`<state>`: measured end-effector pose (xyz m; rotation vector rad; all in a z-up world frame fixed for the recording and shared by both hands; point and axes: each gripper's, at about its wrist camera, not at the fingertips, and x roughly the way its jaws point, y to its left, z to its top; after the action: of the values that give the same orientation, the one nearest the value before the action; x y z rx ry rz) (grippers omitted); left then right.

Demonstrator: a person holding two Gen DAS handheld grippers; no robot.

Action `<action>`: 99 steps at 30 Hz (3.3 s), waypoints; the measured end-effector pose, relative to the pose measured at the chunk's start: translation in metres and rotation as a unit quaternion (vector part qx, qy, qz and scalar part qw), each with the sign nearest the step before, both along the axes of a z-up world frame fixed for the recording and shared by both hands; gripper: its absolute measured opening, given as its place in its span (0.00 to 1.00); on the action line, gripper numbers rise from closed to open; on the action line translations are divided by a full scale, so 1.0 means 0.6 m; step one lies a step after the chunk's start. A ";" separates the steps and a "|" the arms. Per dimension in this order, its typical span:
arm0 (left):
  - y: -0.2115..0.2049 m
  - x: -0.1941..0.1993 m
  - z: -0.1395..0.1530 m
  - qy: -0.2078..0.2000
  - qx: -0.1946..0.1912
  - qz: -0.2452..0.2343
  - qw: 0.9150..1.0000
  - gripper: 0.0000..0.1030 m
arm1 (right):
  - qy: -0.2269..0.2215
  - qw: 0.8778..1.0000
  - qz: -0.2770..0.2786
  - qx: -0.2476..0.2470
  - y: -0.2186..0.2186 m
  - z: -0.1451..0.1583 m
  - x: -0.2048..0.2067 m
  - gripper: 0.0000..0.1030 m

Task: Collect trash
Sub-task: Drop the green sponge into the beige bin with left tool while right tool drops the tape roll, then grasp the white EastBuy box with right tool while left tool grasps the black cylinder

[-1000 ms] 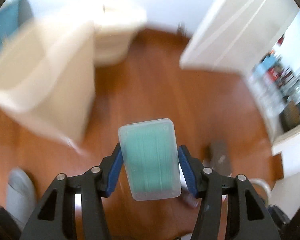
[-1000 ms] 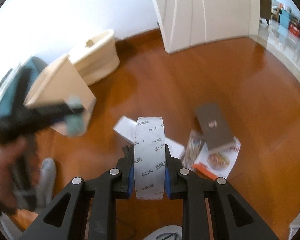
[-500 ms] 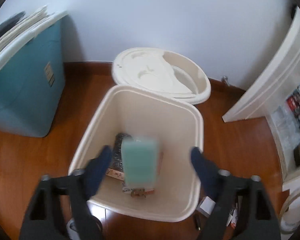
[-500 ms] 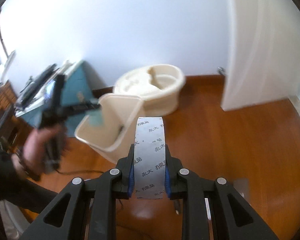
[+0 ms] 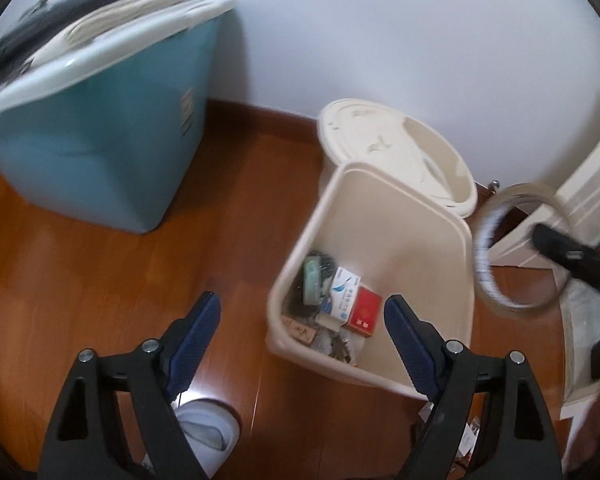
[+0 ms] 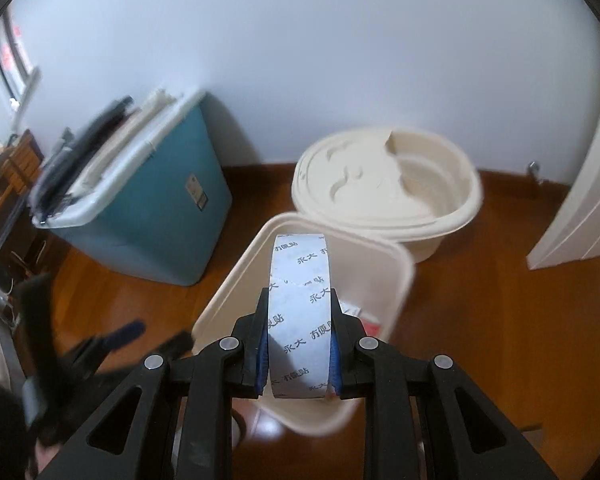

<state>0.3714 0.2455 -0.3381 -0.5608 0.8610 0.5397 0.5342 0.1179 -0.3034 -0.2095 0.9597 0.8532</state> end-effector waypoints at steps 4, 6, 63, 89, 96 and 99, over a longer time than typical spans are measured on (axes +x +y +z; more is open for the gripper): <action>-0.001 0.009 0.005 -0.004 0.010 -0.010 1.000 0.82 | 0.022 0.999 0.001 -0.029 0.042 -0.049 0.010 0.24; -0.008 0.011 0.013 -0.006 0.014 -0.017 1.000 0.82 | 0.020 0.999 -0.002 -0.038 0.048 -0.056 0.012 0.26; -0.538 0.155 -0.445 0.207 -0.073 -0.201 0.955 0.82 | 0.019 0.981 -0.190 -0.017 -0.702 -0.363 0.028 0.59; -0.577 0.156 -0.449 0.178 -0.046 -0.221 0.958 0.17 | 0.025 0.964 -0.261 0.055 -0.772 -0.348 -0.018 0.59; -0.551 0.153 -0.304 0.098 -0.033 -0.239 0.965 0.18 | 0.010 0.969 -0.244 0.042 -0.754 -0.294 -0.010 0.59; -0.512 0.148 -0.188 0.046 -0.016 -0.232 0.971 0.18 | -0.008 0.971 -0.236 0.041 -0.744 -0.233 -0.014 0.59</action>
<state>0.4600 -0.0617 -0.4511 -0.3475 1.0519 0.1245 0.5258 -0.3285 -0.4434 0.0834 0.9060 0.4485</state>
